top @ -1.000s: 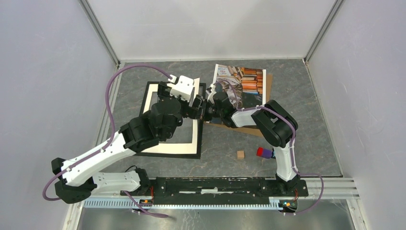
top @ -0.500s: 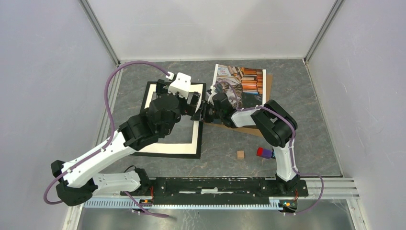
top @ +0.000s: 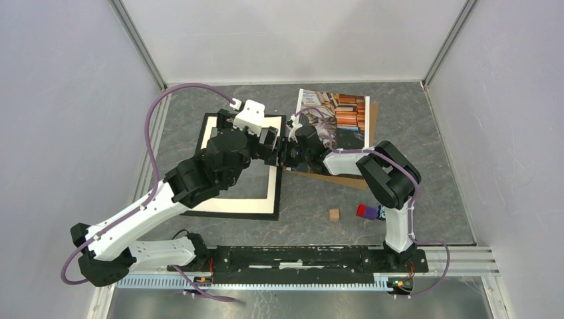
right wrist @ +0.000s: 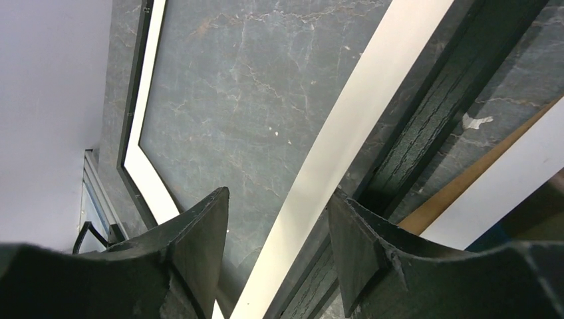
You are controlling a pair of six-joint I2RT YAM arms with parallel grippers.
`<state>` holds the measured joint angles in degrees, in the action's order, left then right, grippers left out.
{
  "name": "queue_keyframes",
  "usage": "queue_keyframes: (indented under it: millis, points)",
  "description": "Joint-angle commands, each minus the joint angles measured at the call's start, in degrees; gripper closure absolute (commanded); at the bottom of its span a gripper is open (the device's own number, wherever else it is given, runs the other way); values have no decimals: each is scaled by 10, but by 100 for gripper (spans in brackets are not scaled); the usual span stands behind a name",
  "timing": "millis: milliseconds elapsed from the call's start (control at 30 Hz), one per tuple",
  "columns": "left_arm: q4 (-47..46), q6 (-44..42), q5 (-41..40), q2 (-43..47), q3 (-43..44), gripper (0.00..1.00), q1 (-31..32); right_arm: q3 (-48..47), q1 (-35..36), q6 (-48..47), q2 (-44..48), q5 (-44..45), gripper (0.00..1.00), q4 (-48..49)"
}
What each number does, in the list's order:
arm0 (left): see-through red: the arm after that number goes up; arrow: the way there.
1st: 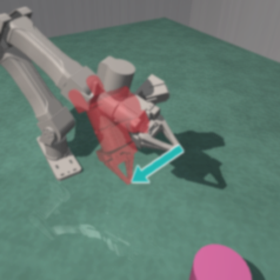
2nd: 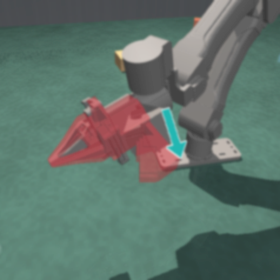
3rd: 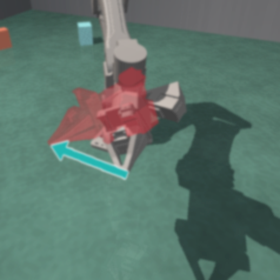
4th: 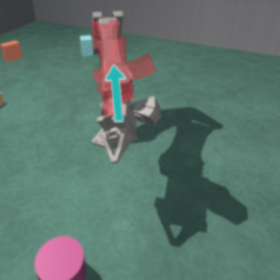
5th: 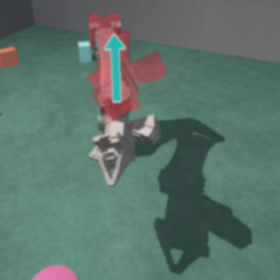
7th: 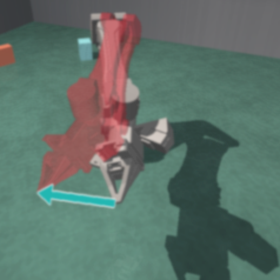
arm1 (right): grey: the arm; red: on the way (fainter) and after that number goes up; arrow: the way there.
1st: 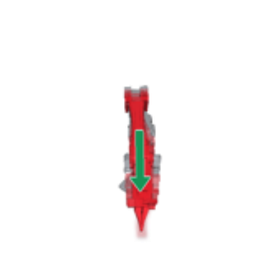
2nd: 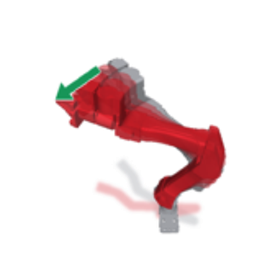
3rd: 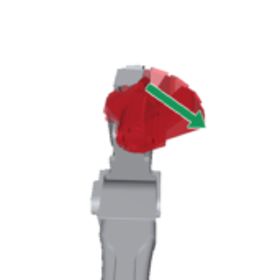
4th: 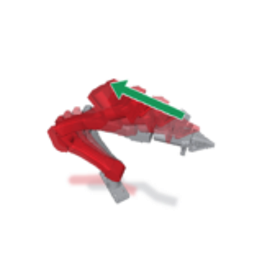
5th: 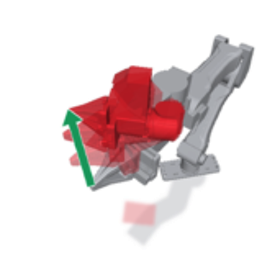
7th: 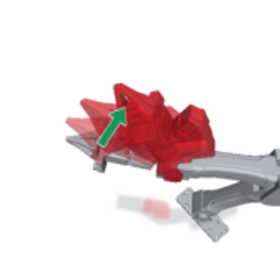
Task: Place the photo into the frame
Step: Place the photo frame item in the photo frame.
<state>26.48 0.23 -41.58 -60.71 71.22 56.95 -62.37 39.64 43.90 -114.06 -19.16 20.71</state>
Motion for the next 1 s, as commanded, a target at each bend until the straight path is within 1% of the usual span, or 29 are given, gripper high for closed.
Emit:
queue_keyframes:
  millis: [0,133,367,567,700,833,967]
  points:
    - [-16,11,8,10,4,0,-5,-3,2,-22,16,15,38,-2]
    - [-16,13,9,9,4,0,-8,-16,5,-22,4,21,38,-10]
    - [-14,18,20,9,4,0,-12,-35,7,-57,4,27,37,-35]
    - [-15,20,22,4,3,0,-18,-44,3,-100,31,36,30,-61]
    - [-14,23,27,2,3,0,-21,-26,-3,-136,65,57,23,-74]
    - [-15,25,30,1,3,0,-25,13,-16,-146,100,74,21,-61]
    - [-15,27,35,0,3,0,-29,32,-23,-152,105,76,21,-46]
